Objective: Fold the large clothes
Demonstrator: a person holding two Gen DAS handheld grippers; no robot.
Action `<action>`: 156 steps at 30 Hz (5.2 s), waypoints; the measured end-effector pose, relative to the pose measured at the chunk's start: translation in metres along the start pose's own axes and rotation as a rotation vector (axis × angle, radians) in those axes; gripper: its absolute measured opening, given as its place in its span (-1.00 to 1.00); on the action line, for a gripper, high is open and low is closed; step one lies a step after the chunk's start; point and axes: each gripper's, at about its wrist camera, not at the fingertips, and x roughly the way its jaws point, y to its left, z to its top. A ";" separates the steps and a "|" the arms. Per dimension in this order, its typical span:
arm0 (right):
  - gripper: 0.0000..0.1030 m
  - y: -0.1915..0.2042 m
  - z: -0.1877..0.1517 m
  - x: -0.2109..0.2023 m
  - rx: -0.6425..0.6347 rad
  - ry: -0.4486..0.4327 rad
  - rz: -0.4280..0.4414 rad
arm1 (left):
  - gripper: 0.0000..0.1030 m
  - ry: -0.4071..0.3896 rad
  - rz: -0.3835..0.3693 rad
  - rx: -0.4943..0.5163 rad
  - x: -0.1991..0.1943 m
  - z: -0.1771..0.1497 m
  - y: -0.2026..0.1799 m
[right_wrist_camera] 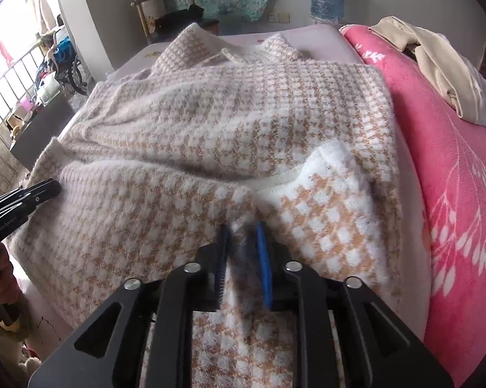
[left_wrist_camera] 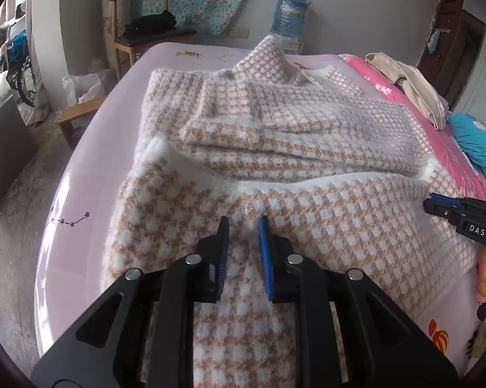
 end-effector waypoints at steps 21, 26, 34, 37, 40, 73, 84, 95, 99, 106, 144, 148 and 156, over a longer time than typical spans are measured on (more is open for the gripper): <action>-0.54 0.001 -0.036 -0.064 -0.058 -0.055 0.016 | -0.52 0.056 -0.006 0.056 -0.033 -0.043 0.023; -0.54 0.024 -0.063 -0.018 -0.136 0.086 0.001 | -0.54 0.063 -0.037 -0.067 -0.025 -0.045 0.048; -0.56 0.090 -0.047 -0.053 -0.232 -0.025 0.197 | -0.56 0.046 -0.022 -0.111 -0.028 -0.045 0.055; -0.55 0.109 -0.065 -0.013 -0.305 0.045 0.137 | -0.56 0.037 -0.026 -0.140 -0.029 -0.045 0.056; -0.64 0.107 -0.054 -0.020 -0.272 0.077 0.144 | -0.56 0.029 -0.034 -0.151 -0.033 -0.044 0.058; -0.68 0.245 -0.055 0.016 -0.500 0.114 0.392 | -0.50 -0.036 0.028 -0.281 -0.090 -0.069 0.114; 0.10 0.129 -0.056 -0.052 -0.184 0.034 0.450 | 0.03 0.048 -0.229 -0.329 -0.075 -0.090 0.079; 0.10 -0.096 -0.101 -0.057 0.488 0.004 0.075 | -0.01 0.001 -0.335 -0.640 -0.043 -0.098 0.108; 0.10 -0.113 -0.090 -0.043 0.539 -0.063 0.093 | -0.33 -0.024 -0.271 -0.645 -0.035 -0.088 0.102; -0.58 -0.093 -0.061 -0.027 0.450 -0.102 0.031 | -0.74 -0.015 -0.013 -0.431 -0.036 -0.066 0.068; 0.09 -0.024 -0.007 -0.064 0.004 -0.067 0.098 | -0.14 0.044 0.235 0.199 -0.025 0.000 -0.020; 0.09 -0.008 -0.010 -0.041 0.034 0.034 0.223 | -0.14 0.127 -0.099 0.061 -0.022 -0.005 -0.019; -0.91 -0.007 -0.022 -0.006 0.081 0.120 0.152 | -0.35 0.150 -0.062 0.045 0.003 -0.026 -0.030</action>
